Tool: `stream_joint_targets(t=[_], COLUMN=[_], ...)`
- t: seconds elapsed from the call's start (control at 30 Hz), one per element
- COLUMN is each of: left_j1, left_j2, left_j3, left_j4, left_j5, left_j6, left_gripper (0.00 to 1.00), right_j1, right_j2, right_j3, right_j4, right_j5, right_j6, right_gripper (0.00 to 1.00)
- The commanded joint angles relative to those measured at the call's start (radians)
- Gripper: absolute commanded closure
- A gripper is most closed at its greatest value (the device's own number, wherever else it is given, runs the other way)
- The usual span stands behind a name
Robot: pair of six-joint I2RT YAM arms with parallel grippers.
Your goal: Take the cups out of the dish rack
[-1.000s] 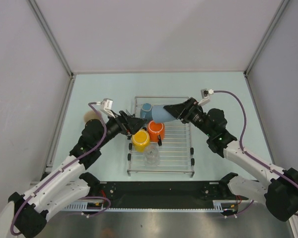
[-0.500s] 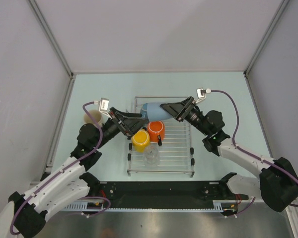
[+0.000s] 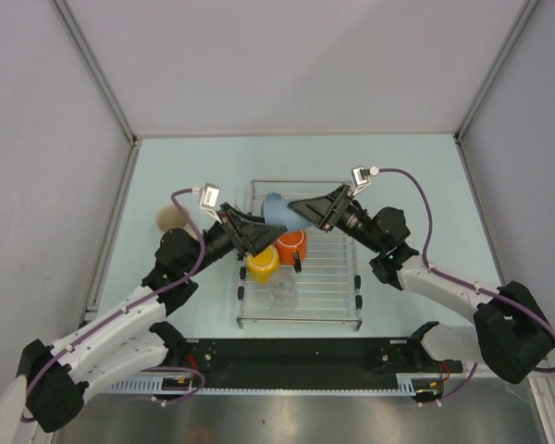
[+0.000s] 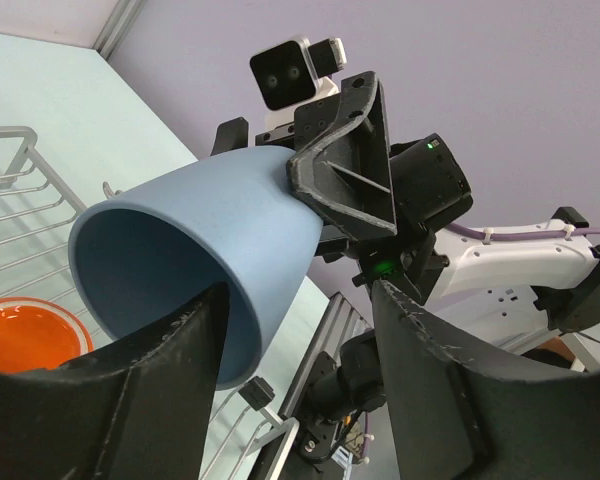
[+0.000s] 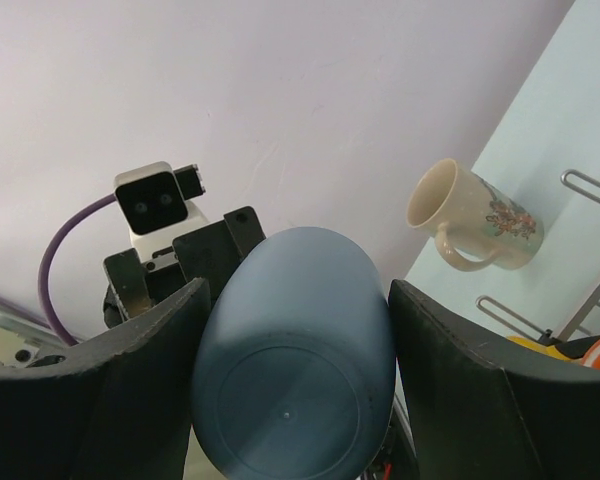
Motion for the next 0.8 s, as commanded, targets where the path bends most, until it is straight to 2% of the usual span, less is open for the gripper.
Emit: stream_joint_targets(t=[0.0,0.23,0.33,0.4,0.57,0.63,0.67,0.73,0.77], left_j1=[-0.009,-0.010,-0.010,-0.010,-0.010,-0.010,-0.010,-0.010,-0.010], left_j2=[0.005,0.018,0.025,0.033,0.024,0.021,0.022,0.019,0.018], left_j3=[0.014,0.013,0.019,0.028,0.066,0.094,0.127,0.158,0.184], left_j4=[0.069,0.087,0.098,0.092,0.034,-0.047,-0.113,-0.167,-0.210], left_j5=[0.026,0.036,0.049,0.055,0.021,-0.003,-0.022,-0.039,-0.055], left_j6=[-0.008,-0.006,-0.006,-0.003,0.026,0.060,0.073,0.112,0.124], left_gripper=[0.40,0.60,0.74,0.98,1.00,1.00,1.00,1.00,1.00], right_j1=[0.008,0.019,0.022,0.022,0.020,0.016,0.016,0.010,0.005], right_j2=[0.008,0.034,0.056,0.060,0.048,0.031,0.025,0.004,-0.004], right_j3=[0.048,0.054,0.053,0.051,0.051,0.051,0.056,0.061,0.064], right_j4=[0.099,0.150,0.176,0.185,0.167,0.132,0.116,0.064,0.049], right_j5=[-0.025,-0.062,-0.081,-0.090,-0.101,-0.102,-0.102,-0.102,-0.104], right_j6=[0.013,0.038,0.059,0.061,0.049,0.036,0.021,0.003,-0.013], right_gripper=[1.00,1.00,1.00,1.00,1.00,0.96,0.79,0.56,0.22])
